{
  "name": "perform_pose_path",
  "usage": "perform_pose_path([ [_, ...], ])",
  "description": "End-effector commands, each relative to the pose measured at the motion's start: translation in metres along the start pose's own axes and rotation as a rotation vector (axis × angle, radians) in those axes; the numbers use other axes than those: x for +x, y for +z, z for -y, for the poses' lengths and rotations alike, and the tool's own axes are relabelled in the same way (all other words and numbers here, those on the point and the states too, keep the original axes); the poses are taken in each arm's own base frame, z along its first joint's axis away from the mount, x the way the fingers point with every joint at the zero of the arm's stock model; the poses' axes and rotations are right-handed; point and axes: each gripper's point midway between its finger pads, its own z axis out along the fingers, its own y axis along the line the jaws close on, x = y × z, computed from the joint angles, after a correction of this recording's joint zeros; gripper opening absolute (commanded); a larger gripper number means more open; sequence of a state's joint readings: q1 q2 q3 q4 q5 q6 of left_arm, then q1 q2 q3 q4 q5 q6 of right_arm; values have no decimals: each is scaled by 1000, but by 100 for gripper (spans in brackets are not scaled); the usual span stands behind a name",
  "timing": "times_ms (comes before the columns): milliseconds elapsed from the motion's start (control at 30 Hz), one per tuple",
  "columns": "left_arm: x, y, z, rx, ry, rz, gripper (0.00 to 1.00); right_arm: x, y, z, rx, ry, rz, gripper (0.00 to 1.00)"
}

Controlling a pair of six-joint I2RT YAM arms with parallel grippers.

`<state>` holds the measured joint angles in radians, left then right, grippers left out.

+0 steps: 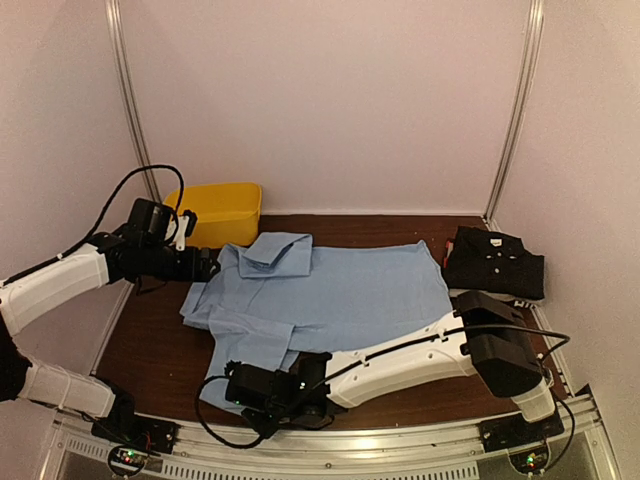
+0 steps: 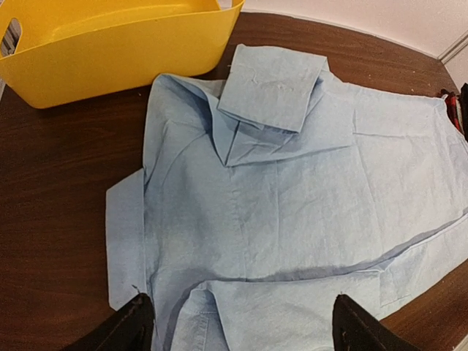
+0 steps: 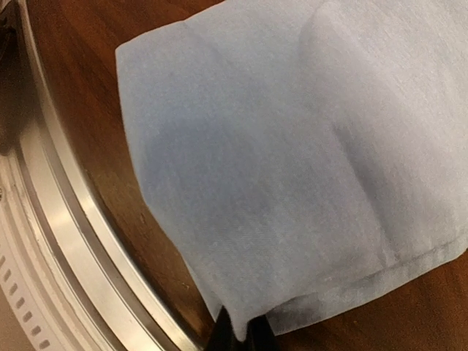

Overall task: Fold and stack the long sleeve shirts
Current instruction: Pick up the sleeve from the 1/3-folded shirt.

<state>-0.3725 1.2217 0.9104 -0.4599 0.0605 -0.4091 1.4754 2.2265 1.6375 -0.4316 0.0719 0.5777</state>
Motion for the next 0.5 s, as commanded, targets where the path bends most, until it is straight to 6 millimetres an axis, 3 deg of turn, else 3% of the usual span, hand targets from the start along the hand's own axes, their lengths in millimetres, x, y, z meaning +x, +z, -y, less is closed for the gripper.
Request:
perform_pose_path([
  [0,-12,-4,1,10,10,56,86,-18,-22,-4,-14,13,67,0],
  [233,-17,-10,-2,-6,11,83,88,-46,-66,-24,-172,19,132,0],
  [467,-18,-13,-1,-3,8,97,90,-80,-118,-8,-369,102,207,0],
])
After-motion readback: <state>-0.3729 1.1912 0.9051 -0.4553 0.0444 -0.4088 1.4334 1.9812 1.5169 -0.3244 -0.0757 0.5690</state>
